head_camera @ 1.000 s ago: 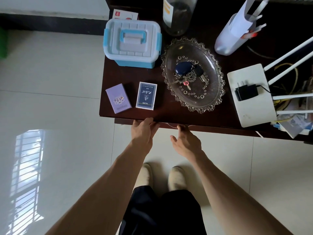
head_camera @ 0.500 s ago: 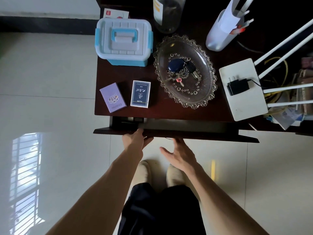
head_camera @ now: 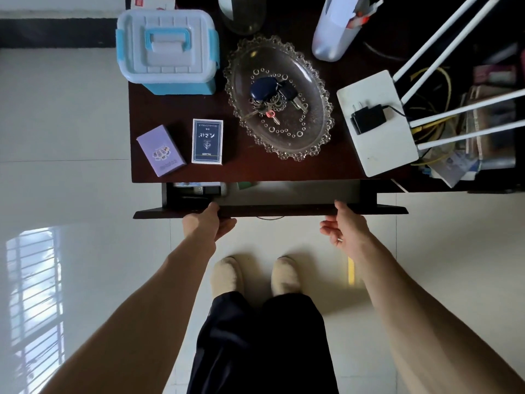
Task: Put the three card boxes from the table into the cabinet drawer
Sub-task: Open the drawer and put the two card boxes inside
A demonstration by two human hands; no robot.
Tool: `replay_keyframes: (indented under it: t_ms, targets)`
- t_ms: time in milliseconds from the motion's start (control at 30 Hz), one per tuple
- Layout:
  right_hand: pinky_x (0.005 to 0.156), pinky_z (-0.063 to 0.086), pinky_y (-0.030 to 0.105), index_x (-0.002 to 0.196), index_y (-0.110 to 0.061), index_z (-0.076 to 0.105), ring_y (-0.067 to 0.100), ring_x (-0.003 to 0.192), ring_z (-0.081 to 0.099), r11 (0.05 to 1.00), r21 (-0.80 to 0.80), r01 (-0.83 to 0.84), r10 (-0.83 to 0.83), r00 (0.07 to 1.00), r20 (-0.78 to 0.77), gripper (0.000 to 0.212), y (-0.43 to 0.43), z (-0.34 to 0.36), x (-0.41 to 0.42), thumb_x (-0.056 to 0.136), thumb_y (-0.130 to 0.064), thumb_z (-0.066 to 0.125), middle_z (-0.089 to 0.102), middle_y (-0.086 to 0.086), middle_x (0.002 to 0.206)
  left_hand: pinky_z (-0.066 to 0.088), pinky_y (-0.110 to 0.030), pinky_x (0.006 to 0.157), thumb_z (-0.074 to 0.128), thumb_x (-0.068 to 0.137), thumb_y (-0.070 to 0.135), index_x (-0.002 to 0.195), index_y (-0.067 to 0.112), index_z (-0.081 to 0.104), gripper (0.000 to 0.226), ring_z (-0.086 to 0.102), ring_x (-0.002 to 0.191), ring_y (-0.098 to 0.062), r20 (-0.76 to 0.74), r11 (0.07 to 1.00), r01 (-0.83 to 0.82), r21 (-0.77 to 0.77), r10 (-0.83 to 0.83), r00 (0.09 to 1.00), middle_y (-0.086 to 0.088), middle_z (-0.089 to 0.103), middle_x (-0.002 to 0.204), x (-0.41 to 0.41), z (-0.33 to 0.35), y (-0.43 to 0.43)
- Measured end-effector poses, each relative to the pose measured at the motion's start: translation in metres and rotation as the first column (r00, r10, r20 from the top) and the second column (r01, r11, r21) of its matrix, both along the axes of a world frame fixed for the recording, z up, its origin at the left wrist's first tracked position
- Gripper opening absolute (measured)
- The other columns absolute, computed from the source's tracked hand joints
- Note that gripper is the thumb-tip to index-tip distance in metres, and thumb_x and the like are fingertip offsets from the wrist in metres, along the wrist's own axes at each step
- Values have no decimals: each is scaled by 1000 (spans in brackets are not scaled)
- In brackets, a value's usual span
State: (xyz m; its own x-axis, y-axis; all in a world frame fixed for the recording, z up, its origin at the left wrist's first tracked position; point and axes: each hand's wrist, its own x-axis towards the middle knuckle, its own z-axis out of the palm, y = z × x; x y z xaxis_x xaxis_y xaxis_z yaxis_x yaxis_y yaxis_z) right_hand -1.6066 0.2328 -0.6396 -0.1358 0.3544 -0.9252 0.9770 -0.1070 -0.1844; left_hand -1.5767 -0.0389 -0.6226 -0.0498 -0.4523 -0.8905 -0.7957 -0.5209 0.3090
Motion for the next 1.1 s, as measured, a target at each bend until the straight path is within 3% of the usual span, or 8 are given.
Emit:
replay_keyframes:
  t_ms: [167, 533, 633, 733, 967, 1100]
  targets:
    - [34, 28, 16, 83, -5, 64, 13, 33, 52, 997, 66, 35, -35, 999, -13, 40, -5, -5, 3, 94, -42, 57, 62, 3, 43, 60, -34, 56, 65, 83, 16, 73, 4, 58, 17, 66, 37, -21, 17, 1000, -6, -28, 7, 1000, -12, 66, 43, -2, 3, 2]
    - [36, 36, 19, 83, -6, 64, 15, 41, 58, 998, 52, 43, -45, 998, 36, 38, 5, -1, 30, 96, -41, 60, 68, 8, 56, 52, -18, 36, 64, 84, 18, 75, 3, 62, 18, 64, 34, -16, 78, 999, -13, -34, 16, 997, -11, 67, 44, 26, 13, 10]
    - [34, 39, 19, 85, -5, 63, 16, 42, 59, 996, 59, 61, -64, 997, 49, 36, 7, 0, 41, 97, -39, 60, 68, 10, 60, 53, -18, 38, 63, 83, 17, 71, 2, 63, 19, 64, 34, -16, 90, 999, -7, -44, 11, 996, -12, 67, 44, 39, 13, 14]
    - [35, 40, 18, 80, -4, 63, 14, 37, 58, 995, 69, 67, -70, 996, 55, 39, 9, 1, 53, 97, -39, 60, 65, 7, 46, 50, -18, 35, 62, 82, 16, 68, 0, 62, 21, 63, 33, -17, 86, 999, -4, -52, 9, 996, -12, 66, 43, 51, 13, 16]
    - [37, 44, 18, 74, -5, 62, 15, 40, 60, 993, 98, 68, -78, 993, 94, 42, 13, 1, 82, 97, -40, 60, 62, 3, 39, 51, -20, 35, 62, 83, 13, 72, -2, 62, 19, 63, 33, -18, 86, 998, -37, -43, 40, 995, -14, 66, 44, 76, 15, 21]
    - [41, 46, 22, 77, -5, 62, 18, 49, 62, 994, 99, 53, -65, 990, 127, 43, 15, 0, 95, 98, -43, 58, 65, 7, 48, 52, -20, 37, 63, 81, 14, 71, -2, 60, 20, 65, 36, -19, 89, 999, -37, -34, 39, 995, -15, 68, 48, 92, 14, 22]
